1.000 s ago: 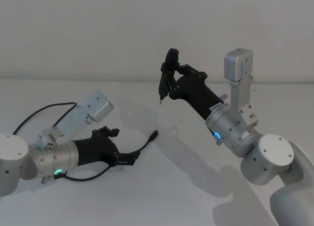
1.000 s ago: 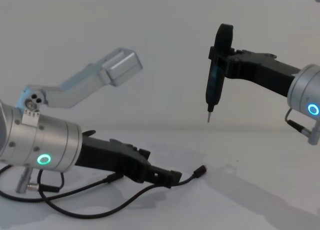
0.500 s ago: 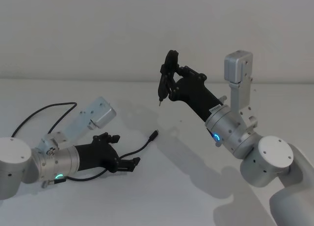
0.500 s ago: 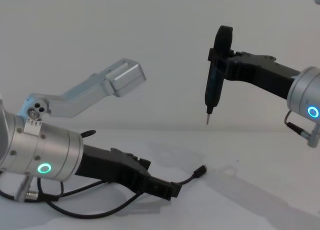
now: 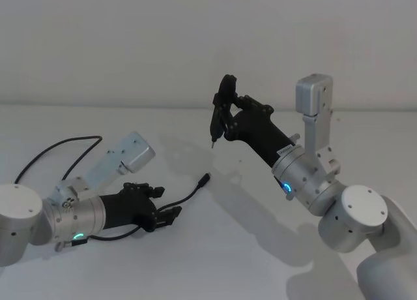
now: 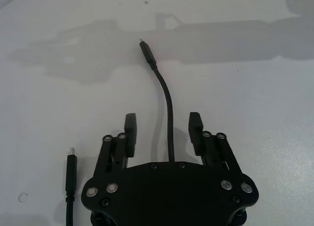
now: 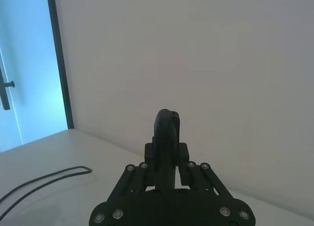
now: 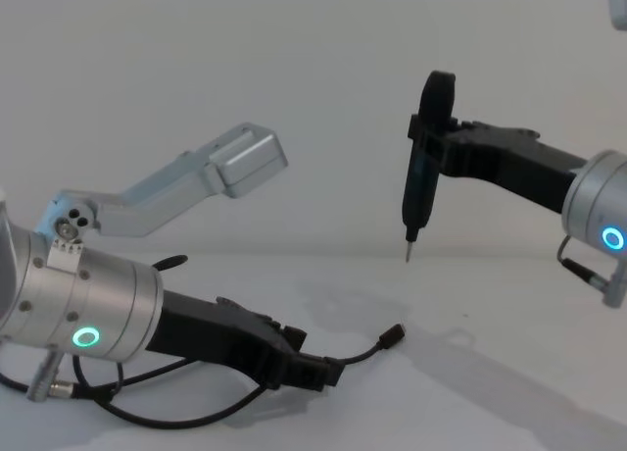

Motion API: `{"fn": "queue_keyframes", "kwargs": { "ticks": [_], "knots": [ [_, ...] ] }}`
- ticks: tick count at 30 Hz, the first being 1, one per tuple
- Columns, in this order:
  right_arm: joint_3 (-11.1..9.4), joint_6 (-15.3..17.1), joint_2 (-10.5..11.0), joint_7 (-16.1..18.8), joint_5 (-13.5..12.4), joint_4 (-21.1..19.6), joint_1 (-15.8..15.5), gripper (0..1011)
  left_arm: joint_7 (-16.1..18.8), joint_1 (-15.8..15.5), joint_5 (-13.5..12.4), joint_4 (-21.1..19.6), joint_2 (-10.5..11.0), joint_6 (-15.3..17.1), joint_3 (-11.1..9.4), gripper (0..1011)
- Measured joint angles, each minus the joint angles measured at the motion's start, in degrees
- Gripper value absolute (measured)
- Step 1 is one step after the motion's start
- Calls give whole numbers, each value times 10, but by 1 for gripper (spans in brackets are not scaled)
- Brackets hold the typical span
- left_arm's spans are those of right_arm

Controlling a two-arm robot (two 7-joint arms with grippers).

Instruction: Pick up the data cable with the one hand.

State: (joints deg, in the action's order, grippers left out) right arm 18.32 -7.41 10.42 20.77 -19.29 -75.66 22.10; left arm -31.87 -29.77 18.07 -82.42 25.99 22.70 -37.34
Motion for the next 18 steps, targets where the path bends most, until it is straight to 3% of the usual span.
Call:
{"fn": "queue_keyframes", "kwargs": {
  "ticks": [10, 11, 18],
  "knots": [
    [5, 4, -3, 5, 0, 25, 6, 274, -1, 0, -1, 0, 0, 1, -1, 339],
    [6, 4, -3, 5, 0, 27, 7, 275, -1, 1, -1, 0, 0, 1, -1, 275],
    [9, 5, -6, 9, 1, 42, 13, 274, -1, 1, -1, 0, 0, 1, -1, 107]
  ]
}}
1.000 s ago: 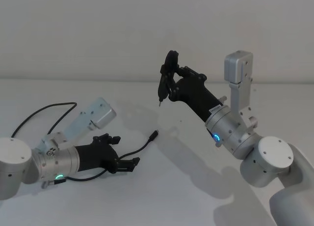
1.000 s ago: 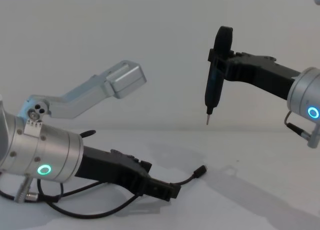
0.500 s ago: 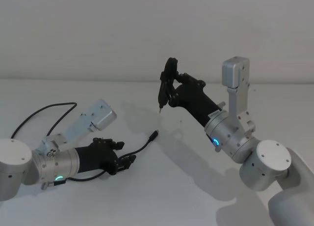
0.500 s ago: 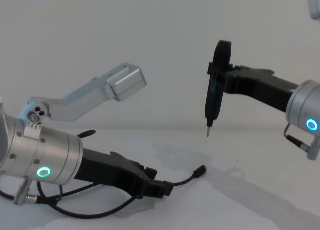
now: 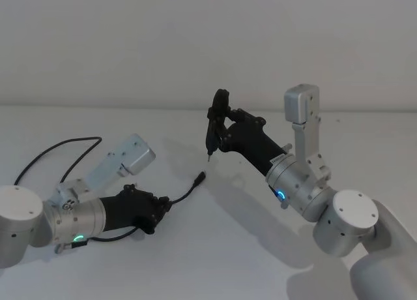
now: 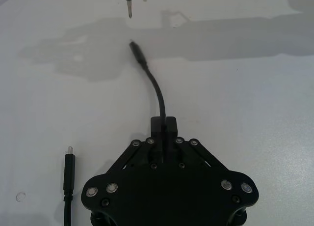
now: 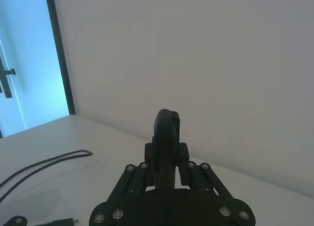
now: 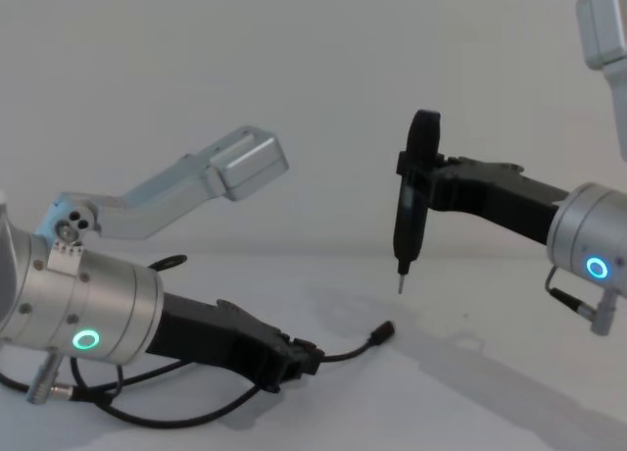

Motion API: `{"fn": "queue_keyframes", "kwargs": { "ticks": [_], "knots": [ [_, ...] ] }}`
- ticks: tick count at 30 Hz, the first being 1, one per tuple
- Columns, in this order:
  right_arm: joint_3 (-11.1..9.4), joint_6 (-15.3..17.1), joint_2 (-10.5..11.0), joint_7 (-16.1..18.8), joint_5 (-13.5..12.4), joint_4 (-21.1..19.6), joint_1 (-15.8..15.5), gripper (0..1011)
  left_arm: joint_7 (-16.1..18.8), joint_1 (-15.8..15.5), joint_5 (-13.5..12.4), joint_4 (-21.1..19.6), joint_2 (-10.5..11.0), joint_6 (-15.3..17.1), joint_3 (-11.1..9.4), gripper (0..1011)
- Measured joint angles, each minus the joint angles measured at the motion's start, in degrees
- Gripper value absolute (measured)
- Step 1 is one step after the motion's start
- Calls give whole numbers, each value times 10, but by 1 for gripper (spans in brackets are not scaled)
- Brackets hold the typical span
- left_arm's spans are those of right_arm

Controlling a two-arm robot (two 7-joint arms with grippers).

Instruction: Pick up the data cable with the one hand.

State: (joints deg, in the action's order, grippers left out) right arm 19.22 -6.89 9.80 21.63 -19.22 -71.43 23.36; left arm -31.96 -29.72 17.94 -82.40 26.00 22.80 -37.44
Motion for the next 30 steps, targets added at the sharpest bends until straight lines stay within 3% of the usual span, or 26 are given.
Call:
{"fn": "queue_keyframes", "kwargs": {
  "ticks": [2, 30],
  "knots": [
    [1, 0, -1, 1, 1, 4, 2, 274, 0, 0, 0, 0, 0, 0, 0, 49],
    [9, 1, -3, 11, 2, 36, 10, 274, 0, 0, 0, 0, 0, 0, 0, 49]
  ]
}}
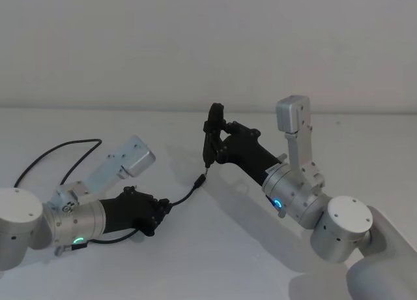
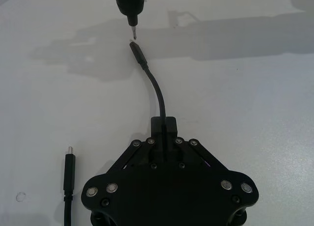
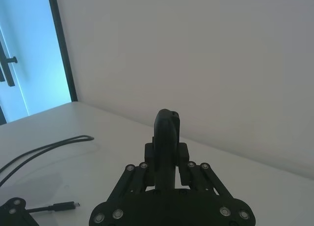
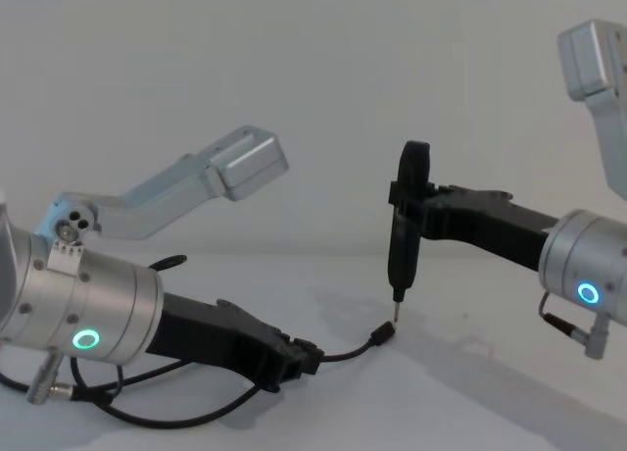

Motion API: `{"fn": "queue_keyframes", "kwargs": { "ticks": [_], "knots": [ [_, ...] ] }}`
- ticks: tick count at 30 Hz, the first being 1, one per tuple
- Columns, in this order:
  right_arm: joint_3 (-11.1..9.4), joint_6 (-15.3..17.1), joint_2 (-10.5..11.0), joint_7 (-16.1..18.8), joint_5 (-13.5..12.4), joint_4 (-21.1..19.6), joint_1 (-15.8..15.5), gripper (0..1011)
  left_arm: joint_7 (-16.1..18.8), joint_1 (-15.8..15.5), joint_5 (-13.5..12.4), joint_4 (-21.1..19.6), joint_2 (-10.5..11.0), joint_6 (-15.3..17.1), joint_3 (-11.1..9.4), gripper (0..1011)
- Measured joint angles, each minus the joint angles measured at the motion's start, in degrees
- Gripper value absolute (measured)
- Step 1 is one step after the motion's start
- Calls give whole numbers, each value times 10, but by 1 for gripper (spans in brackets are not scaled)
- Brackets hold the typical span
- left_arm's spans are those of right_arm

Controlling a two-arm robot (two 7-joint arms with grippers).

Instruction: Pick up the data cable with the one hand.

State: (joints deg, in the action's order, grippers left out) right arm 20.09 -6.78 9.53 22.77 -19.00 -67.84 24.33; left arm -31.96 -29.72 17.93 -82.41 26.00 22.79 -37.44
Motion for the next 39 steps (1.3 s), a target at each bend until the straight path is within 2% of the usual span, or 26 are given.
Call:
{"fn": "queue_keyframes", "kwargs": {
  "ticks": [39],
  "knots": [
    [0, -13, -7, 2, 8, 29, 12, 274, 0, 0, 0, 0, 0, 0, 0, 48]
  ]
}}
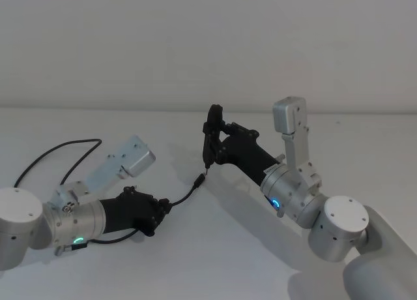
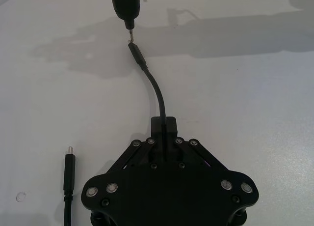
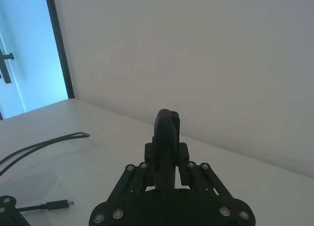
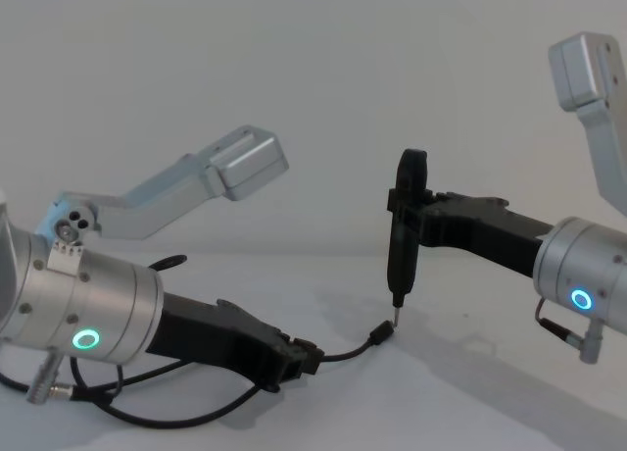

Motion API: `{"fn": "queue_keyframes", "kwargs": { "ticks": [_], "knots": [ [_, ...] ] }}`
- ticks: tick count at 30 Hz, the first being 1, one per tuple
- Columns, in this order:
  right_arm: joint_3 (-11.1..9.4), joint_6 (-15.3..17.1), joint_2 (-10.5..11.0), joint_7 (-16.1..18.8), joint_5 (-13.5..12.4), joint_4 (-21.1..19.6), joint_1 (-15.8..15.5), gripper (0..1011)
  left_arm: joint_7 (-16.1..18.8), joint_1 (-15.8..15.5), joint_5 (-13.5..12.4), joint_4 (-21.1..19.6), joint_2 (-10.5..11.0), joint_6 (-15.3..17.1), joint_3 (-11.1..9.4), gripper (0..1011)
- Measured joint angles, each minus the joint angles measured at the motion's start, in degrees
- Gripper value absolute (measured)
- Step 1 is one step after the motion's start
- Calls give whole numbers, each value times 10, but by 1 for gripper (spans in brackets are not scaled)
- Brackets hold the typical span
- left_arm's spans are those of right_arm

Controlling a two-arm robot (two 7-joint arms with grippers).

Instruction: Pick up the data cable with the one hand.

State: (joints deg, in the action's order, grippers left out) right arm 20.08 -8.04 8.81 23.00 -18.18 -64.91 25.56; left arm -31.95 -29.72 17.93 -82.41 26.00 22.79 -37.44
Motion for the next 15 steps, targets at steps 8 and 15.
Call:
{"fn": "queue_keyframes", "kwargs": {
  "ticks": [8, 15],
  "knots": [
    [0, -1, 0, 0, 1, 1, 0, 274, 0, 0, 0, 0, 0, 0, 0, 49],
    [0, -1, -1, 0, 1, 1, 1, 275, 0, 0, 0, 0, 0, 0, 0, 49]
  ]
}}
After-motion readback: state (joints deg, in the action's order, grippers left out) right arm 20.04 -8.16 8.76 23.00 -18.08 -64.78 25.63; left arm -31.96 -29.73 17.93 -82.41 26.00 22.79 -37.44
